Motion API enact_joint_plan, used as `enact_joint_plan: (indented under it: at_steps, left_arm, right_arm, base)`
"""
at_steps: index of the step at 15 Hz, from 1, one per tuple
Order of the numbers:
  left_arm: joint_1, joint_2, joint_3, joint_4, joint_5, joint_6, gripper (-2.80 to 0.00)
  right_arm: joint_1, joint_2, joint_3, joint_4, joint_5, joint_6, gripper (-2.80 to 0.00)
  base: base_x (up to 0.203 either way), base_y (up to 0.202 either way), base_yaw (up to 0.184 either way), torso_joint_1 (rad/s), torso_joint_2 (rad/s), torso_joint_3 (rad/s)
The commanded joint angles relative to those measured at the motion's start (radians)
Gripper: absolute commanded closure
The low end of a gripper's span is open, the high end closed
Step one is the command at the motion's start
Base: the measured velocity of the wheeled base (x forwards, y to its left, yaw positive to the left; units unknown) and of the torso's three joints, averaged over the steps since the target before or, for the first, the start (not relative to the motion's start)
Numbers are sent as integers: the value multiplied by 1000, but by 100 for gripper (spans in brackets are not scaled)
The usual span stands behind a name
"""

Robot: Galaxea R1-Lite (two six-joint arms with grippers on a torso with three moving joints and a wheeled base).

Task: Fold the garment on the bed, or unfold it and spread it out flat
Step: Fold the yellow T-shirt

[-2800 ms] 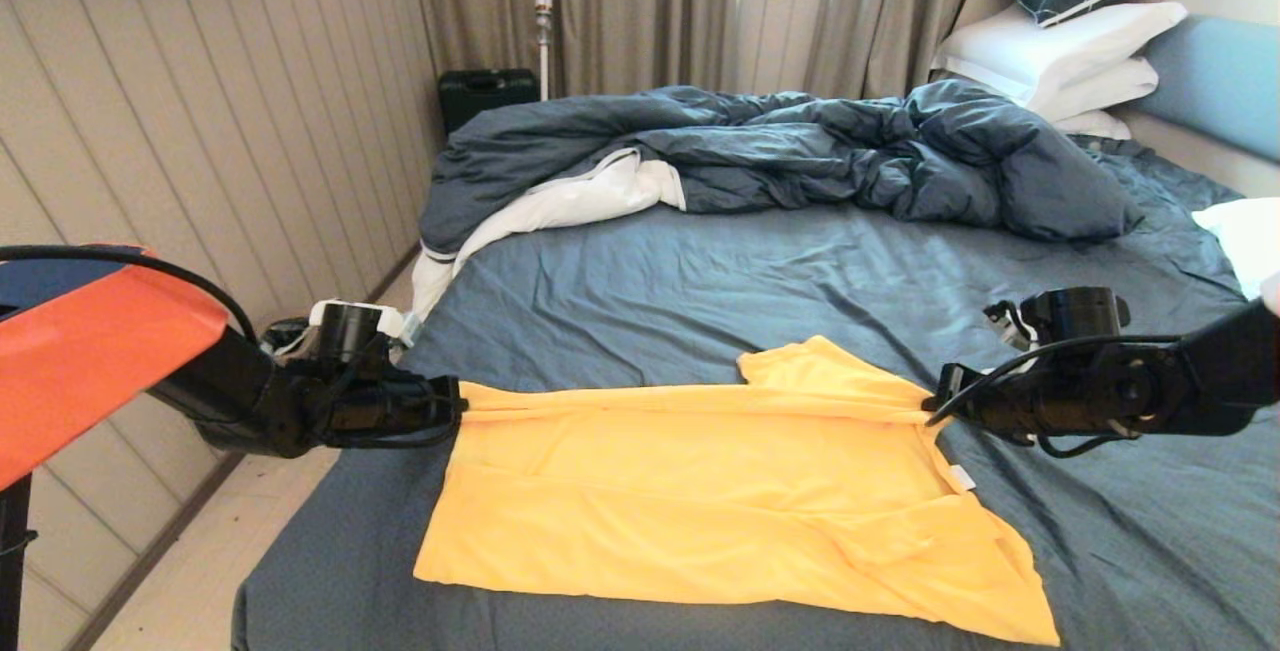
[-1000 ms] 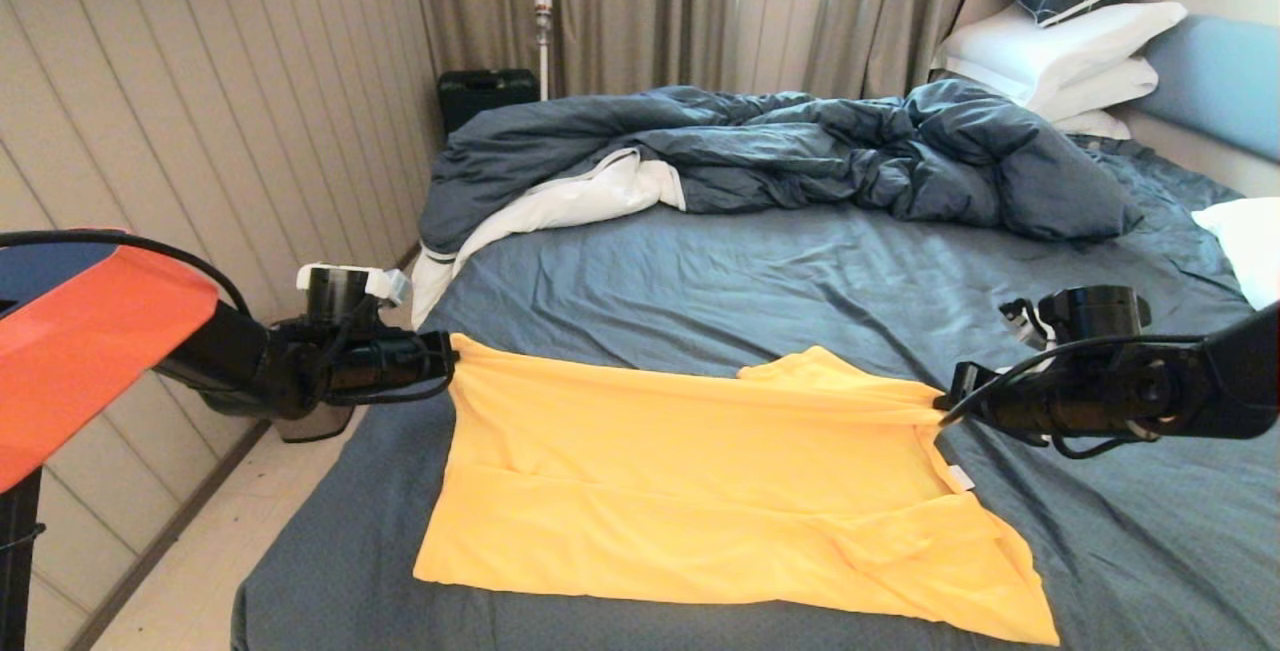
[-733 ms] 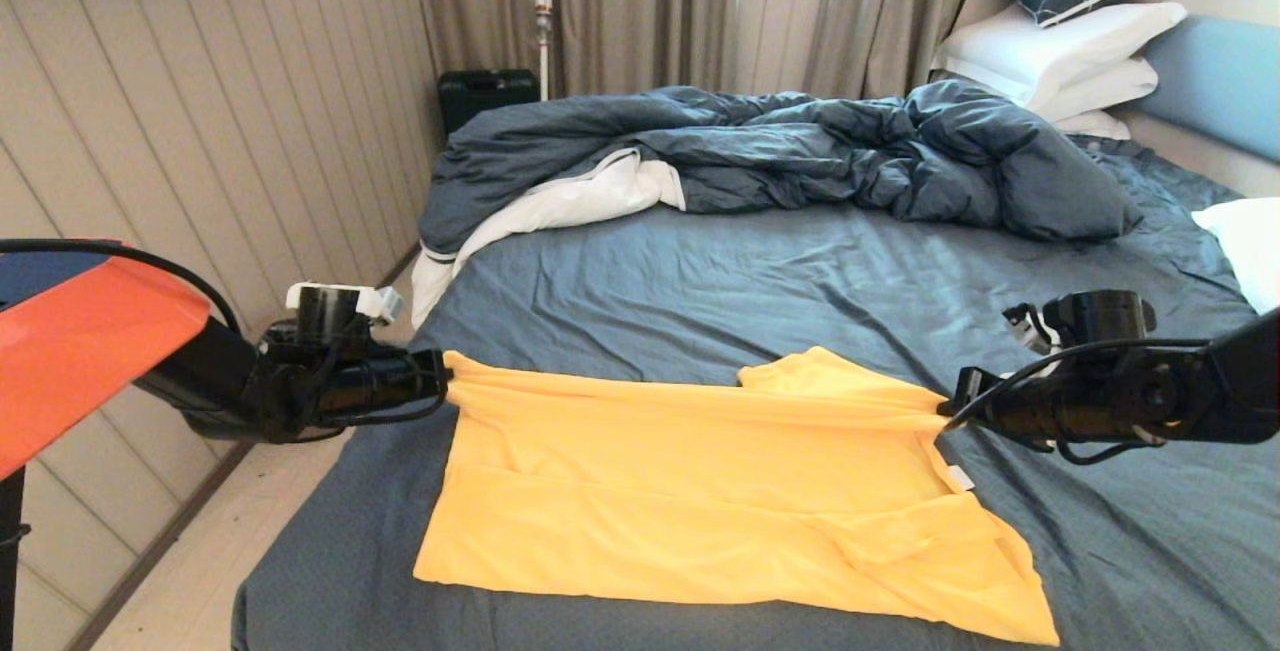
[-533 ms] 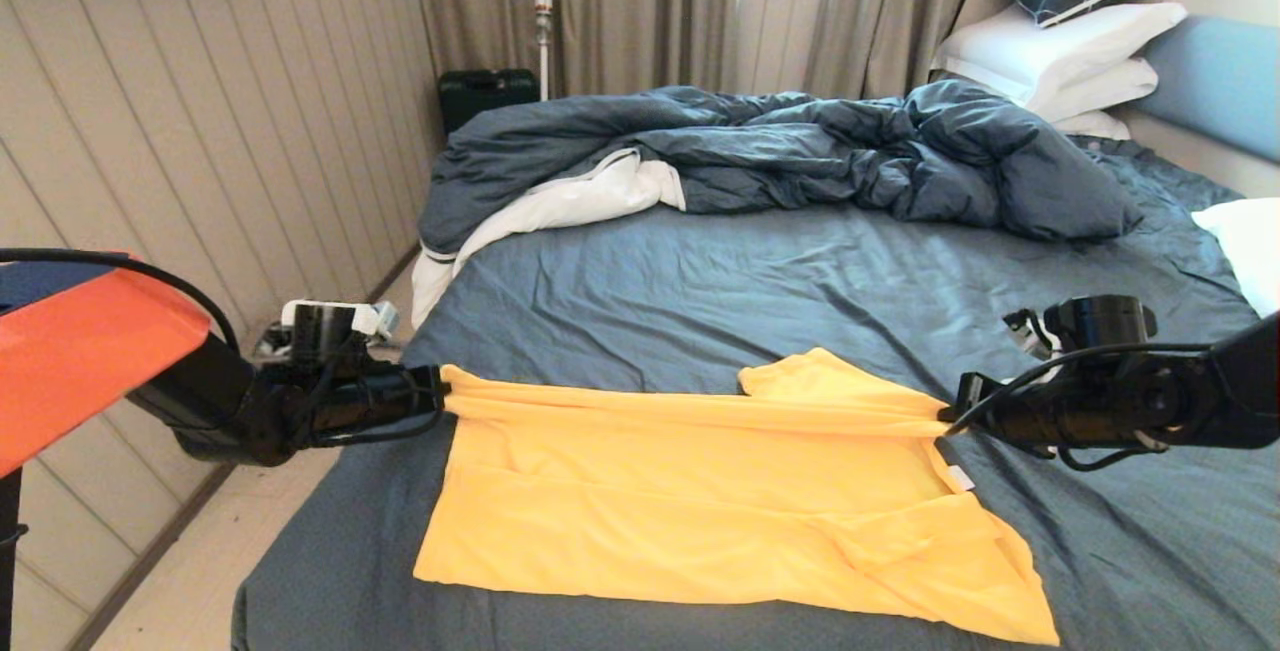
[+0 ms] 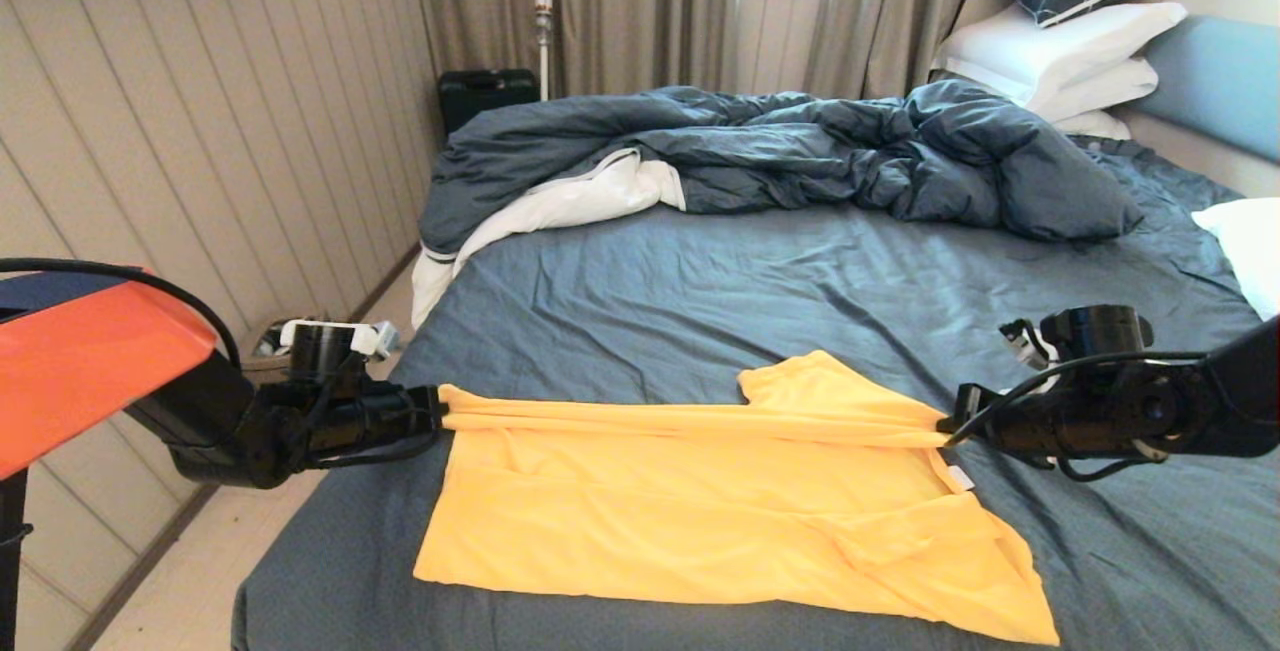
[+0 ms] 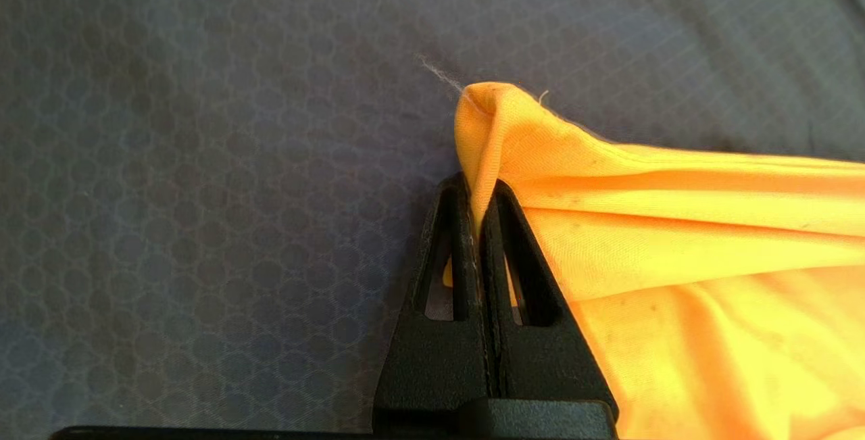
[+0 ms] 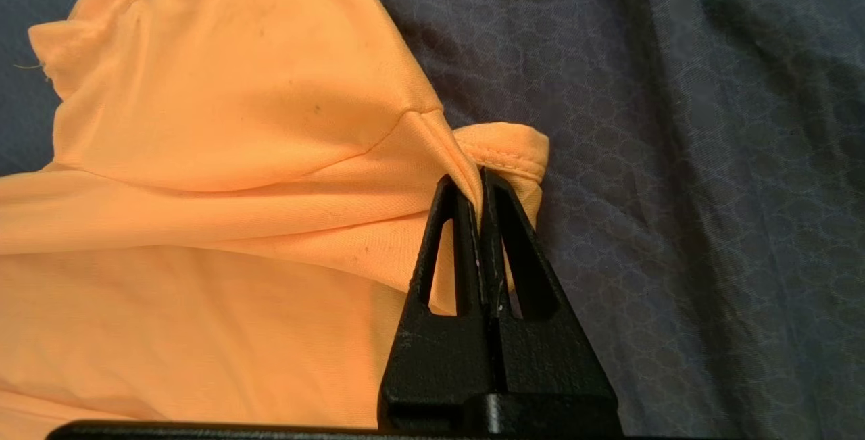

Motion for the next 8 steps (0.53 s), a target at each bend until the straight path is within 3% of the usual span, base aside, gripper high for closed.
enact_joint_plan:
  at_steps: [1, 2, 8]
  left_arm:
    - [-2, 16, 0, -6, -1, -1, -280]
    - [-3, 14, 0, -8, -1, -1, -280]
    - [-2, -54, 9, -10, -1, -3, -280]
  right_arm:
    - [1, 4, 4, -2, 2, -7, 0]
    - [1, 2, 2, -2, 3, -10, -280]
    - [-10, -34, -32, 1, 18, -1, -280]
  base:
    - [0, 0, 0, 0, 0, 0]
    - [0, 0, 0, 0, 0, 0]
    - [0, 0, 0, 0, 0, 0]
